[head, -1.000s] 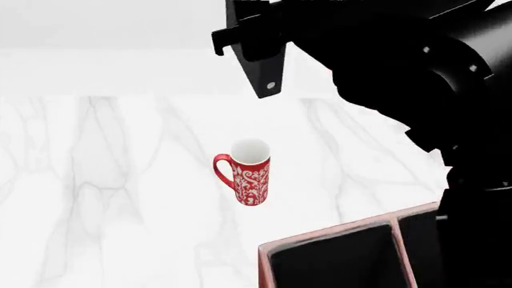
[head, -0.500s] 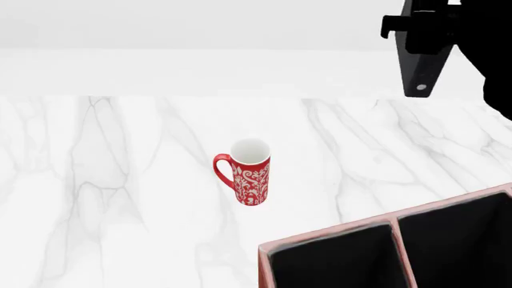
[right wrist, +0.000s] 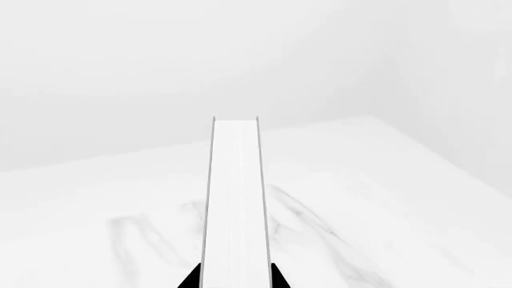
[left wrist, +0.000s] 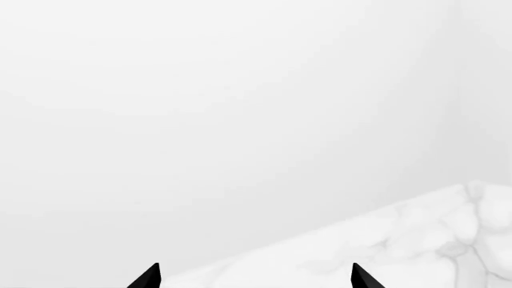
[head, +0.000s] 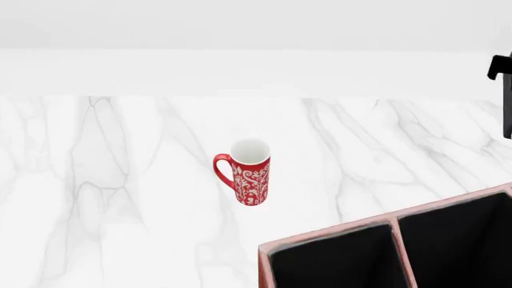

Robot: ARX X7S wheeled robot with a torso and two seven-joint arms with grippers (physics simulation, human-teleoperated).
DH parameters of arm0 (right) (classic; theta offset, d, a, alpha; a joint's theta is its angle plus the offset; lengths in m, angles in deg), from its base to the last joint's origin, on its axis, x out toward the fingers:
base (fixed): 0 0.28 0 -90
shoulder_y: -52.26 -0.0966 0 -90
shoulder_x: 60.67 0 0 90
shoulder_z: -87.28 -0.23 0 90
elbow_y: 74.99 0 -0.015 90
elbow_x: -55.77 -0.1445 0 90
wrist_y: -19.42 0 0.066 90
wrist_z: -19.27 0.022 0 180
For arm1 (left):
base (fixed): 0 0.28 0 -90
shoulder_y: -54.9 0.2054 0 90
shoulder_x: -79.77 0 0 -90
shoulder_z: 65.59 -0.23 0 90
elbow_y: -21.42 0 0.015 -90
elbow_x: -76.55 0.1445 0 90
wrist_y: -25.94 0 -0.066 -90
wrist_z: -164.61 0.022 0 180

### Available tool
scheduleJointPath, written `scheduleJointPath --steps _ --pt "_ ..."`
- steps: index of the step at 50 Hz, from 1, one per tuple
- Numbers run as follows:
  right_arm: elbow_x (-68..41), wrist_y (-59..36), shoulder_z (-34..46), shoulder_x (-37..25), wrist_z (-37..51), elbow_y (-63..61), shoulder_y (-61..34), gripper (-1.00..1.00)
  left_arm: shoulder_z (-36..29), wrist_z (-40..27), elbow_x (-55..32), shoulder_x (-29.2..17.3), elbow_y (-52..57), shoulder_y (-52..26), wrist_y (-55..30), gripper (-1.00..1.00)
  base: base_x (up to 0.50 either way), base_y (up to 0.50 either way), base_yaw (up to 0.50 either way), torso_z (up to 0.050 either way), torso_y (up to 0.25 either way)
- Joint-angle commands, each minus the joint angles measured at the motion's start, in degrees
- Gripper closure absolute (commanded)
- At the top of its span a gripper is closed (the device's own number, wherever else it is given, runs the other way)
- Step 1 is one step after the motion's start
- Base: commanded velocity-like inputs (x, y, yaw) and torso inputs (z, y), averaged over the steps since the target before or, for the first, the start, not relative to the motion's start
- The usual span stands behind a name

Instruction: Pick up the book and place it in the right compartment of the caddy.

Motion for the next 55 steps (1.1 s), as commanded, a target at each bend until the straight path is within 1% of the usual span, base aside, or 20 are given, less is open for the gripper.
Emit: scheduleJointPath --steps 1,5,11,16,21,28,36,47,50,55 --pt "-10.4 -7.5 -14.7 -5.9 11.0 -11.2 9.2 1.0 -0.6 0.1 0.2 0.0 -0.6 -0.1 0.6 -1.0 0.0 0.0 0.0 0.0 0.0" --pt "-12.1 -7.8 -18.1 -8.1 12.5 -13.6 12.7 1.0 -0.7 0.1 0.2 0.1 -0.6 0.0 0.8 -1.0 0.0 0.0 0.0 0.0 0.003" --pt "-13.4 -8.8 -20.2 -10.3 14.6 -14.3 13.5 1.0 -0.9 -0.2 0.2 0.1 -0.3 0.0 0.5 -1.0 0.0 0.0 0.0 0.0 0.002" --pt "-14.0 -9.4 -22.4 -11.2 17.4 -13.2 14.6 1.0 -1.0 -0.1 0.3 0.1 -0.7 0.1 1.0 -1.0 0.0 0.0 0.0 0.0 0.002" --pt "-15.0 -9.4 -24.1 -11.6 18.3 -13.0 16.1 1.0 -0.6 -0.1 0.0 0.2 -0.5 0.3 0.9 -1.0 0.0 0.0 0.0 0.0 0.0" --pt "-13.2 -7.4 -23.8 -11.4 17.1 -12.7 18.9 1.0 -0.8 -0.1 0.1 0.1 -0.7 0.4 1.1 -1.0 0.0 0.0 0.0 0.0 0.001" --pt "-12.9 -7.2 -23.1 -12.1 16.9 -12.2 18.6 1.0 -1.2 -0.5 0.2 0.0 -0.3 0.4 0.7 -1.0 0.0 0.0 0.0 0.002 0.001" --pt "-9.8 -4.9 -19.5 -11.8 14.8 -11.5 18.0 1.0 -1.4 -0.6 0.1 -0.1 -0.1 0.5 0.7 -1.0 0.0 0.0 0.0 0.0 0.002" --pt "-9.4 -4.8 -19.4 -11.9 15.2 -10.4 17.7 1.0 -1.5 -0.7 0.1 -0.3 -0.1 0.4 0.6 -1.0 0.0 0.0 0.0 0.0 0.0" --pt "-12.6 -7.4 -22.1 -11.9 18.9 -8.6 17.2 1.0 -2.1 -0.8 0.3 -0.3 -0.3 0.3 0.7 -1.0 0.0 0.0 0.0 0.0 0.002"
